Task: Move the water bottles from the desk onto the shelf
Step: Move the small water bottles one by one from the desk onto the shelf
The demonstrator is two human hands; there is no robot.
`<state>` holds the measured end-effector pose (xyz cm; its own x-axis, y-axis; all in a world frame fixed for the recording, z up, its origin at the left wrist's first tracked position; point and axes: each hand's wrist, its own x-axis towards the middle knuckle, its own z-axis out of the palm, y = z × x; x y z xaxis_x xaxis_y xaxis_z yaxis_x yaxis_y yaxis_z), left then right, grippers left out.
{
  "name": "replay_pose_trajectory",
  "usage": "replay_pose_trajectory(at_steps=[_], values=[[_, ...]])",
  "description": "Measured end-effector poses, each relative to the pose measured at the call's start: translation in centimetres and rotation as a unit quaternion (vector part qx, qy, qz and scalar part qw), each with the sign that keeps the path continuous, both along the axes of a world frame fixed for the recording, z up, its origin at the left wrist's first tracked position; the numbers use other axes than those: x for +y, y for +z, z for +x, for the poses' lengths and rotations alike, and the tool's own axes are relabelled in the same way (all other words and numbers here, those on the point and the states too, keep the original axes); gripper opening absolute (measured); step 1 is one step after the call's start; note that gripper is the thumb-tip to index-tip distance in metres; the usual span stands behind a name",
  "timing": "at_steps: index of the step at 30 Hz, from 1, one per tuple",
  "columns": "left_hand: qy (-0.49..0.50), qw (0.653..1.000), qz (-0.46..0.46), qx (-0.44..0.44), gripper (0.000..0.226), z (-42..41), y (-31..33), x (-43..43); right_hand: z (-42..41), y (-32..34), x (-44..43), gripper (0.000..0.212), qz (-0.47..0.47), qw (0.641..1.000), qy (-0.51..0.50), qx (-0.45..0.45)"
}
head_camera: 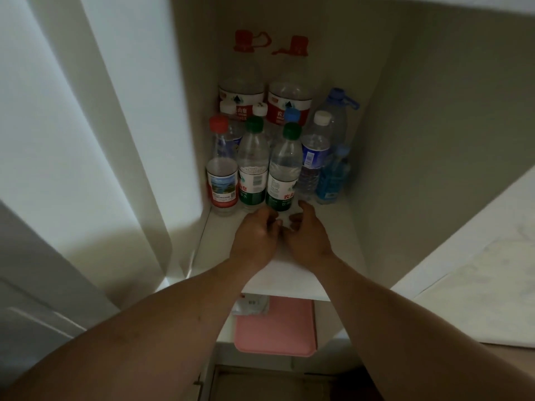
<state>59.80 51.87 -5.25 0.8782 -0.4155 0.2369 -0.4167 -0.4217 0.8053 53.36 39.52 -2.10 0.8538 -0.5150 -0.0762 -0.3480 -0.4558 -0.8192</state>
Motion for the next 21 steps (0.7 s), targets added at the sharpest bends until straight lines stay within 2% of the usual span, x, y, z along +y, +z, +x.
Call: replay_pose_trajectory(at_steps=[3, 5, 6, 9, 10, 12, 15, 18, 21], values=[[-0.019, 0.998, 0.045, 0.025, 0.019, -1.3, 1.3, 0.0, -2.5, 1.4, 0.2, 0.089, 0.089, 0.995, 0.028, 0.037], [-0.030, 0.997, 0.070, 0.031, 0.013, -3.3, 3.0, 0.0, -5.0, 3.0, 0.6, 0.078, 0.135, 0.990, 0.018, 0.043], [-0.030, 0.997, 0.064, 0.024, 0.011, -4.8, 4.0, 0.1, -6.6, 3.8, 0.8, 0.067, 0.104, 0.994, 0.014, 0.037], [-0.033, 0.999, 0.038, -0.017, 0.028, -10.5, 6.7, 0.8, -12.0, 6.0, 1.2, 0.020, -0.050, 0.998, -0.002, 0.028], [-0.054, 0.998, 0.042, -0.011, 0.032, -12.7, 7.1, 1.0, -14.1, 6.4, 1.2, 0.018, -0.075, 0.997, 0.000, 0.026], [-0.122, 0.991, 0.048, 0.033, 0.035, -17.0, 7.5, 0.9, -18.7, 6.9, 0.5, 0.030, -0.099, 0.995, 0.007, 0.031], [-0.208, 0.972, 0.093, 0.048, 0.032, -22.0, 7.7, -1.6, -26.0, 6.3, -2.6, 0.038, -0.119, 0.991, -0.016, 0.052], [-0.278, 0.953, 0.112, 0.044, 0.031, -26.2, 7.9, -6.3, -33.5, 5.4, -7.0, 0.033, -0.105, 0.985, -0.103, 0.087], [-0.316, 0.940, 0.118, 0.042, 0.033, -30.1, 7.0, -11.8, -40.6, 4.8, -11.2, 0.033, -0.108, 0.973, -0.186, 0.087]])
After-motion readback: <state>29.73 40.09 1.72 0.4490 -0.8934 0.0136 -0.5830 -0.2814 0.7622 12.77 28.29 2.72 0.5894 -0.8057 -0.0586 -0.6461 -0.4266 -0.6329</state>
